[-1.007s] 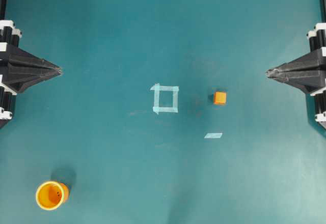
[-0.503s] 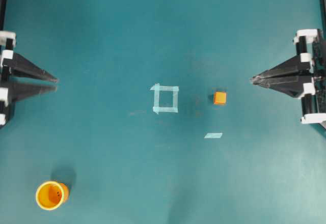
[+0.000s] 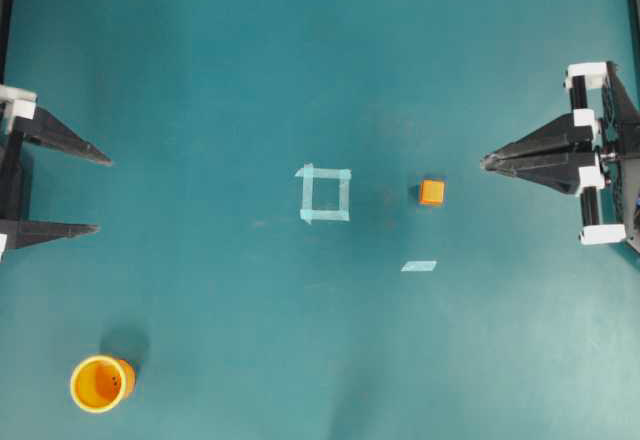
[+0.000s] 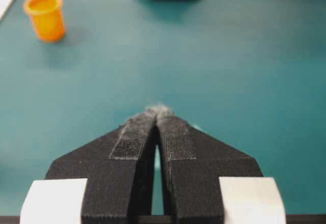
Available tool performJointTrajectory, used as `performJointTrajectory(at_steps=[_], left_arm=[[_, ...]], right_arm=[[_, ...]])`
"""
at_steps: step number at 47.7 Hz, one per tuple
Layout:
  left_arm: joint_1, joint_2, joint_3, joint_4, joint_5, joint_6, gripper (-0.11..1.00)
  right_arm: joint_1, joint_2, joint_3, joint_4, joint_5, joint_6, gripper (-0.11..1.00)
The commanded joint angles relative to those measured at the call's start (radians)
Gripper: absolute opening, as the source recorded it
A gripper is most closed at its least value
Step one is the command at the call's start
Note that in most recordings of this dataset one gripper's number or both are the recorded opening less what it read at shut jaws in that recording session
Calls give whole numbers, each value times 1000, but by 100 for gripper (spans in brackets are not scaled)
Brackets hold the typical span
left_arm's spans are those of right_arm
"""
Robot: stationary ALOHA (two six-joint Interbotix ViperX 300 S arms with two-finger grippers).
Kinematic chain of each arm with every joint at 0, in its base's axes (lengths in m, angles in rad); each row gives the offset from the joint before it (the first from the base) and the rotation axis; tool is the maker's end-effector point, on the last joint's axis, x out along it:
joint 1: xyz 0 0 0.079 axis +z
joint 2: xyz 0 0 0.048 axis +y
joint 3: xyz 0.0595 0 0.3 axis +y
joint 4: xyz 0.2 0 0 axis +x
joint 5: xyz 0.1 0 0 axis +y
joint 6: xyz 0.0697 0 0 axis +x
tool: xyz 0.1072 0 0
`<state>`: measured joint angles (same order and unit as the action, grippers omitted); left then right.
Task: Hold the block with right arm and the cup with left arm, then put the block into the cup.
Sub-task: 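Move the right gripper toward the orange cube and the left toward the cup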
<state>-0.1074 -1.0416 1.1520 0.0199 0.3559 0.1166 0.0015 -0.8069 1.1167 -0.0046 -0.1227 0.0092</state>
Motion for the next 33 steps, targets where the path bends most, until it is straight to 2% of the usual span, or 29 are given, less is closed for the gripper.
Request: performJointTrajectory(at_steps=[1,8,18,21,24,28,33], left_arm=[[-6,3,-37,-5,95,-3,86],[-67,-15,-55,-5,264,-15,86],[-195,-17,-49,-6,258,-32,86],[-215,-6,-40,-6,259,-44,86],[-230,9,-26,-6,259,-69,86],[-255,35,-8,-6,258,-129,86],[-296,58,6,-6,247,-192,86]], right_arm=[[2,5,-34,6,28,5,0],[0,26,-49,8,91,35,0],[2,95,-66,6,156,100,2],[0,123,-69,8,158,107,8],[0,152,-72,6,158,107,19],[2,198,-81,6,158,109,36],[0,255,-98,6,158,109,48]])
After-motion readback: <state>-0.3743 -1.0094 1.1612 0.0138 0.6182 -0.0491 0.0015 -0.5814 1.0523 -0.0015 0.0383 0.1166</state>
